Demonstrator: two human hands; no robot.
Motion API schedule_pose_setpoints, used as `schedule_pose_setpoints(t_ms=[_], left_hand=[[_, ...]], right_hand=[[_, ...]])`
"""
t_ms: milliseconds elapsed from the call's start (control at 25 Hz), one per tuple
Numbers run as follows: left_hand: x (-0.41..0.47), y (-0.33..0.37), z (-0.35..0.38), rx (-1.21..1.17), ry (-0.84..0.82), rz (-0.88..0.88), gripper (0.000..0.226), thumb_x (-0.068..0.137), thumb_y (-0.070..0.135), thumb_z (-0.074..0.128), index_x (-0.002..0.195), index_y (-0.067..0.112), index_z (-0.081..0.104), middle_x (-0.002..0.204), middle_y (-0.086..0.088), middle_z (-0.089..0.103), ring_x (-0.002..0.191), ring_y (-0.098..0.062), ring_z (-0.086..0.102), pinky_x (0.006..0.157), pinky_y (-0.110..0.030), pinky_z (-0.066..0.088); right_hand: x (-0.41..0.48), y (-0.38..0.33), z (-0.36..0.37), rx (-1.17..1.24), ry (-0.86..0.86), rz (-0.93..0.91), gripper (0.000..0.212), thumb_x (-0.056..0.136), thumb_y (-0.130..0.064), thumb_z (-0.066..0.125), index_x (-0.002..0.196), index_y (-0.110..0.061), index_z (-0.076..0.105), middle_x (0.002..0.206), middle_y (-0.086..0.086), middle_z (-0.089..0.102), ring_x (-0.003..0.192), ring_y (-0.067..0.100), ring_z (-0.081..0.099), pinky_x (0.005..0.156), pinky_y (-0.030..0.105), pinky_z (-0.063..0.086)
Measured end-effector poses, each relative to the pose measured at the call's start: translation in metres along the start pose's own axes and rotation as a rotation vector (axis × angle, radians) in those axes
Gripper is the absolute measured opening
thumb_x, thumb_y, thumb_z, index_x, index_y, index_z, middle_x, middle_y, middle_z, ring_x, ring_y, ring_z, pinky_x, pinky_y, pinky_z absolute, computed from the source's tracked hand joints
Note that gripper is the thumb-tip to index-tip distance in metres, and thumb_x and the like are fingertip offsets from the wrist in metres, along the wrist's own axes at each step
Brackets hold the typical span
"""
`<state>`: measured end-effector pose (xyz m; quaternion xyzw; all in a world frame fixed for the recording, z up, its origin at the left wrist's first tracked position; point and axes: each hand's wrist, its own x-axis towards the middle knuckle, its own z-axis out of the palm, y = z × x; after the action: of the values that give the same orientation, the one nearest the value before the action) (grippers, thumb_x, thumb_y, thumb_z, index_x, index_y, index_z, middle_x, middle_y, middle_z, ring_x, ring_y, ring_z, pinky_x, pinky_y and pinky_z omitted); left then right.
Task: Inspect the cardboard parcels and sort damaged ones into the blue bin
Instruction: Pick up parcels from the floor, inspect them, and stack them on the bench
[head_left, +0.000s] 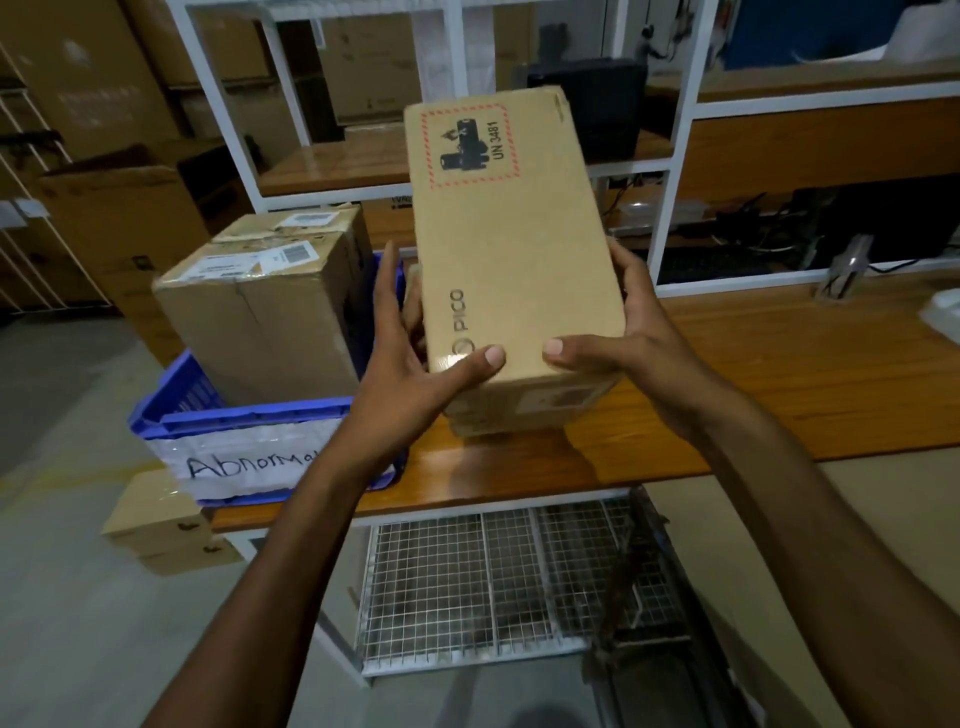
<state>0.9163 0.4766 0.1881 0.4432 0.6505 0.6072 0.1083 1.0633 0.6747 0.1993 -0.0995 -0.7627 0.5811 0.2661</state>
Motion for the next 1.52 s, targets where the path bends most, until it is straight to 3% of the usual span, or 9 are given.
schedule_pose_setpoints(t_ms=[200,400,600,760,880,1000,1120,1240,1520], left_hand=[[0.015,0.021,-0.018,0.114,-0.125,0.085,0.086,0.084,0.031,0.081,0.160,0.031,0.040,0.154,0.019,0.043,0.136,0.005,0.051,0.107,-0.033,0.055],[0.021,0.029,-0.028,0.164,-0.125,0.148,0.115,0.081,0.018,0.086,0.168,0.035,0.014,0.154,0.033,0.035,0.146,0.007,0.040,0.113,-0.030,0.049],[0.025,0.030,-0.041,0.197,-0.172,0.105,0.132,0.081,0.010,0.087,0.165,0.047,-0.007,0.163,0.016,0.041,0.141,-0.006,0.053,0.104,-0.038,0.057],[0.028,0.028,-0.035,0.135,-0.106,0.111,0.119,0.087,0.008,0.082,0.168,0.037,0.000,0.153,0.004,0.057,0.133,-0.015,0.063,0.102,-0.046,0.058],[0.031,0.026,-0.029,0.114,-0.068,0.118,0.101,0.088,0.011,0.082,0.166,0.028,0.019,0.150,0.006,0.057,0.135,-0.016,0.061,0.101,-0.049,0.059],[0.025,0.024,-0.026,0.093,-0.163,0.043,0.119,0.088,0.011,0.081,0.166,0.046,-0.002,0.155,0.011,0.050,0.132,-0.013,0.062,0.093,-0.042,0.063],[0.022,0.026,-0.024,0.115,-0.222,0.077,0.116,0.091,0.008,0.078,0.161,0.056,-0.002,0.156,0.021,0.043,0.136,-0.012,0.059,0.093,-0.042,0.063],[0.015,0.022,-0.019,0.190,-0.301,0.128,0.112,0.093,0.009,0.076,0.167,0.038,-0.002,0.171,0.006,0.028,0.148,-0.012,0.047,0.106,-0.042,0.057],[-0.010,-0.028,0.020,0.305,-0.402,0.164,0.101,0.095,0.014,0.077,0.169,0.025,0.008,0.177,0.008,0.001,0.163,-0.013,0.004,0.130,-0.056,0.020]], right_hand=[[0.004,-0.006,0.000,0.024,-0.024,-0.061,0.119,0.070,-0.032,0.087,0.163,-0.036,0.014,0.147,-0.015,0.049,0.121,-0.005,0.058,0.087,0.015,0.055],[0.005,-0.012,-0.003,-0.027,0.014,-0.120,0.133,0.067,-0.039,0.097,0.165,-0.035,0.008,0.156,-0.014,0.042,0.135,0.002,0.052,0.108,0.033,0.053],[0.005,-0.020,-0.005,-0.049,0.064,-0.157,0.122,0.061,-0.027,0.095,0.160,-0.041,0.025,0.148,-0.014,0.050,0.126,0.004,0.061,0.094,0.030,0.060],[0.007,-0.013,0.000,-0.043,0.195,-0.120,0.122,0.056,-0.029,0.097,0.157,-0.038,0.028,0.145,-0.009,0.053,0.125,0.009,0.061,0.099,0.045,0.059],[0.010,-0.012,0.002,-0.011,0.221,-0.114,0.129,0.058,-0.024,0.099,0.161,-0.032,0.021,0.143,-0.015,0.055,0.125,-0.003,0.059,0.100,0.032,0.057],[0.008,-0.013,0.000,-0.072,0.200,-0.103,0.124,0.063,-0.015,0.098,0.162,-0.028,0.025,0.130,-0.026,0.057,0.114,-0.018,0.058,0.089,0.014,0.055],[0.003,-0.006,0.003,-0.138,0.141,-0.083,0.137,0.060,-0.014,0.099,0.163,-0.033,0.011,0.141,-0.022,0.053,0.126,-0.006,0.056,0.103,0.031,0.054],[-0.004,0.005,0.001,-0.070,0.183,-0.081,0.147,0.060,-0.031,0.098,0.159,-0.048,-0.008,0.156,-0.009,0.038,0.133,0.000,0.052,0.105,0.033,0.050],[-0.028,0.045,0.001,-0.093,0.267,0.252,0.111,0.042,-0.093,0.074,0.135,-0.041,0.043,0.147,0.002,0.036,0.129,0.018,0.050,0.086,0.028,0.056]])
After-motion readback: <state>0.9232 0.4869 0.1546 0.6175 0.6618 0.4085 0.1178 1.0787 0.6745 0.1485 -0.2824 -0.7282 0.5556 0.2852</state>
